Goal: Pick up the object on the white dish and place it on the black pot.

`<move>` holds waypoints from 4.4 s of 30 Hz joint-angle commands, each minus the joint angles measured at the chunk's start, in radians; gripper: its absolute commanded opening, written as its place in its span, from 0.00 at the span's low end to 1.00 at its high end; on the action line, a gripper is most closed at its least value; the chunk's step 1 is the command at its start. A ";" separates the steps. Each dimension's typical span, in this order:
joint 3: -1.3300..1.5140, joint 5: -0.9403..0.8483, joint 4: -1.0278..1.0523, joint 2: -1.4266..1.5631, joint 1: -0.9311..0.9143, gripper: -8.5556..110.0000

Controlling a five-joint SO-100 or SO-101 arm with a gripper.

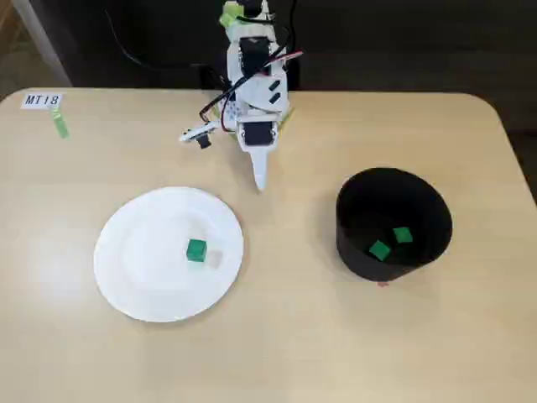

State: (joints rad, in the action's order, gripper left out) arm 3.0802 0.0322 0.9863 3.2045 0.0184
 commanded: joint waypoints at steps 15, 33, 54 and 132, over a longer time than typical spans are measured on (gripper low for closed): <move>-0.115 0.005 0.035 0.120 0.040 0.07; -0.959 -0.029 0.176 -0.772 -0.121 0.07; -1.046 -0.307 0.005 -1.285 -0.307 0.07; -1.543 -0.241 0.081 -1.319 0.354 0.07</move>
State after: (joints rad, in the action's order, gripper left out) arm 1.5892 -0.2148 1.0983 1.8638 0.2746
